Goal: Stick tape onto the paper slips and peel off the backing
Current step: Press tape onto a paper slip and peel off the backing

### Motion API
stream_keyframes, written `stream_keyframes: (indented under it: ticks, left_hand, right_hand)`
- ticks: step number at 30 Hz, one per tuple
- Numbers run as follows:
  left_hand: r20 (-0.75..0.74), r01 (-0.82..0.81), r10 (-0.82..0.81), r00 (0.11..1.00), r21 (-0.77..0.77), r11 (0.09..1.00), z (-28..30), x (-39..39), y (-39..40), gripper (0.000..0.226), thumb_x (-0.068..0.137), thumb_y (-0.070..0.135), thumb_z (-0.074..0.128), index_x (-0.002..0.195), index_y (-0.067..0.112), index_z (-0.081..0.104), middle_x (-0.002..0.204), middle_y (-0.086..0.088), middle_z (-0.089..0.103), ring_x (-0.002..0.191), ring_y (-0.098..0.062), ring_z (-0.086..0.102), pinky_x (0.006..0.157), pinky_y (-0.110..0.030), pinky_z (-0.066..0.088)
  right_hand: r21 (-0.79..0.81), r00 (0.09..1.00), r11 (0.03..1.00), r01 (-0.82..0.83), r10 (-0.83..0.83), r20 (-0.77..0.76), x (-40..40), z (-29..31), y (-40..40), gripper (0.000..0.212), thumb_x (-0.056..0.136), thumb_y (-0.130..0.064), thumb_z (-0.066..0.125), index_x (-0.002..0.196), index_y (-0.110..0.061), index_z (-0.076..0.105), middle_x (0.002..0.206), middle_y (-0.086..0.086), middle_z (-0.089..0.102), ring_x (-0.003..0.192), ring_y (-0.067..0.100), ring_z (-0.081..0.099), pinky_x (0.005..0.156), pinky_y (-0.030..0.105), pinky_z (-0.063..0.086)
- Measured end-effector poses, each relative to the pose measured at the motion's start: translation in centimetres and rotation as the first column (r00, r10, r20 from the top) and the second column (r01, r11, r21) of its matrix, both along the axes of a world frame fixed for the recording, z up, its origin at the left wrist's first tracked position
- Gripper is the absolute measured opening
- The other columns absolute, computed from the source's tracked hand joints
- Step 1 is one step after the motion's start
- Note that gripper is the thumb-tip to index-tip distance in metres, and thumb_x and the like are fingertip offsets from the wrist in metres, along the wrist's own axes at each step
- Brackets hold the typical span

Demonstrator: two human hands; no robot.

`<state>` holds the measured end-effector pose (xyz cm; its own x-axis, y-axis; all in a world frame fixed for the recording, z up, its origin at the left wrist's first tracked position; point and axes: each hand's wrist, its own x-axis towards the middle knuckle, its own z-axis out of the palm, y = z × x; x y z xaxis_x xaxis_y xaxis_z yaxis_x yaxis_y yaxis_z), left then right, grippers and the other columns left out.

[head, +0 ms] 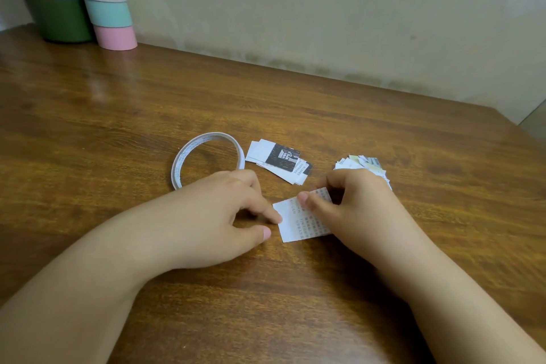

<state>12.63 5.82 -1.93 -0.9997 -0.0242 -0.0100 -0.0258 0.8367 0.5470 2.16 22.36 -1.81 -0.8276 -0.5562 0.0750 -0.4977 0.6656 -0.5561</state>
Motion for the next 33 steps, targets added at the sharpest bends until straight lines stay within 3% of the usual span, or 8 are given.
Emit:
stream_keyframes:
  ticks: [5, 10, 33]
  left_hand:
    - [0.005, -0.007, 0.007, 1.0, 0.012, 1.0, 0.0, -0.1, 0.0, 0.02, 0.087, 0.041, 0.058, 0.103, 0.05, 0.063, 0.095, 0.021, 0.046, 0.092, 0.014, 0.038, 0.072, -0.006, 0.031]
    - [0.007, -0.012, 0.012, 1.0, 0.023, 1.0, 0.0, 0.0, 0.0, 0.019, 0.087, 0.041, 0.058, 0.102, 0.05, 0.063, 0.095, 0.021, 0.047, 0.093, 0.015, 0.038, 0.074, -0.007, 0.032]
    - [-0.015, 0.008, -0.008, 1.0, 0.016, 1.0, -0.1, 0.0, -0.1, 0.017, 0.085, 0.042, 0.059, 0.098, 0.053, 0.063, 0.095, 0.021, 0.048, 0.094, 0.017, 0.038, 0.074, -0.002, 0.029]
  right_hand:
    - [-0.003, 0.997, 1.0, -0.028, 0.028, 0.075, -1.0, 0.9, 1.1, 0.021, 0.083, -0.04, 0.067, 0.067, -0.026, 0.061, 0.052, -0.02, 0.056, 0.05, -0.007, 0.05, 0.047, 0.007, 0.036]
    - [0.039, 0.996, 0.997, -0.062, 0.06, 0.064, -1.3, 0.9, 1.4, 0.018, 0.083, -0.036, 0.068, 0.069, -0.026, 0.062, 0.061, -0.012, 0.06, 0.052, -0.009, 0.05, 0.046, 0.005, 0.036]
    - [0.017, 0.994, 0.995, -0.094, 0.093, 0.052, -1.6, 0.6, 1.4, 0.021, 0.081, -0.03, 0.072, 0.065, -0.025, 0.059, 0.063, -0.011, 0.058, 0.054, -0.008, 0.05, 0.05, 0.006, 0.037]
